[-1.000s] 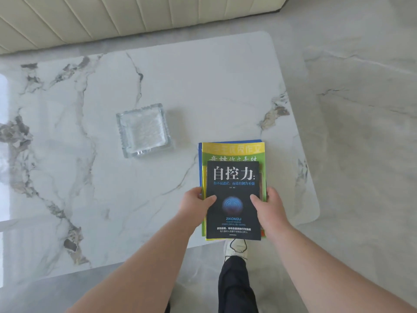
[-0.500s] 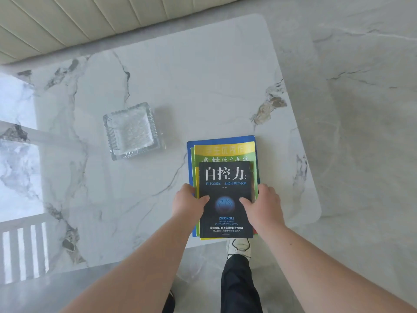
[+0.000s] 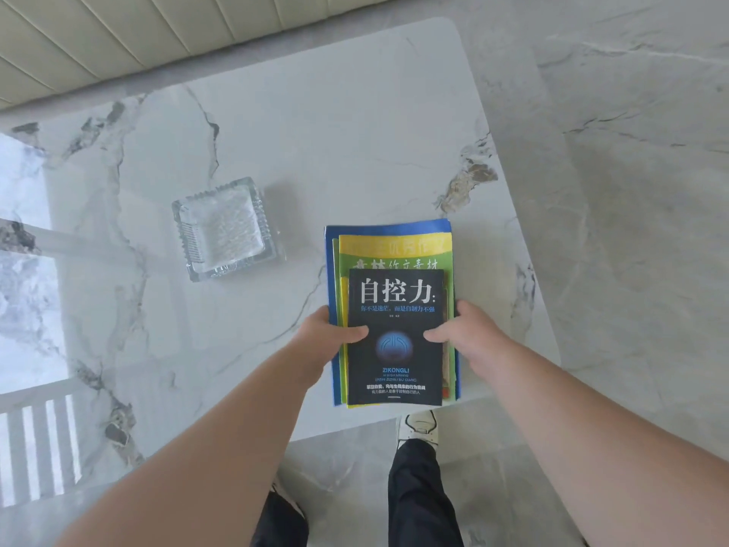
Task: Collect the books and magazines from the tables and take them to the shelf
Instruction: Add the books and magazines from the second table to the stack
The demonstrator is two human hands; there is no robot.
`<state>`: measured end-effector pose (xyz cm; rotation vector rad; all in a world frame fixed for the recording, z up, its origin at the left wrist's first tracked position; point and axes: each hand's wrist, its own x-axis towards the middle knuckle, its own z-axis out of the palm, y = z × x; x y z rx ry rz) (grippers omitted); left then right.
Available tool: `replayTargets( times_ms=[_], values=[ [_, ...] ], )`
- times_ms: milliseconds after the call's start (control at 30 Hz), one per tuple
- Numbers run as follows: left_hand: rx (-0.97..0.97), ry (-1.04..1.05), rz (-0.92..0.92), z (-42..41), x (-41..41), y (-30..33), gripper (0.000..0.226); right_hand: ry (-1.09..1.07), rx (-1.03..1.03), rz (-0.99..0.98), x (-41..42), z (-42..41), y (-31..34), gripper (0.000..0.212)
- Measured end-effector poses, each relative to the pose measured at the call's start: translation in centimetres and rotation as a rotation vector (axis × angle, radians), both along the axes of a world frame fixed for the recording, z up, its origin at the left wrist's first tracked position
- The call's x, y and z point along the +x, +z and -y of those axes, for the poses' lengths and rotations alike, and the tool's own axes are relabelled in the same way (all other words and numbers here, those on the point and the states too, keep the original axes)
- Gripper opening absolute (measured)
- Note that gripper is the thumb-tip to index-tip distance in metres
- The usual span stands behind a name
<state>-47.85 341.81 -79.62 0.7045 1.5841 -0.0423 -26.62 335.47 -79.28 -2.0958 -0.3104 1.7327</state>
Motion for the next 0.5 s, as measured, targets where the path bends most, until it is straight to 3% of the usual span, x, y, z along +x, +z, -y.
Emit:
replayTargets(
  times_ms=[167,233,333,400,500],
  values=[
    [0.289,-0.022,0.184,-4.1,-0.9,4.3,0.045,-0.065,0.422,0.062,0.4,-2.2,3.3,0.05],
    [0.412,-0.136,0.141,-5.8,-0.9,6.4,0.038,-0.067,0.498,0.139,0.7,-3.2,4.3,0.047],
    [0.545,-0.263,-0.073,-6.6,-0.3,7.6,0.022,-0.03,0.533,0.294,0.7,-3.8,4.6,0.029],
    [0.578,-0.267,-0.109,-6.3,-0.1,7.4,0.015,-0.011,0.519,0.328,0.5,-3.7,3.8,0.013],
    [0.589,-0.225,-0.096,-5.7,0.1,6.5,0.012,-0.049,0.506,0.354,-0.1,-3.4,2.4,0.017]
  ],
)
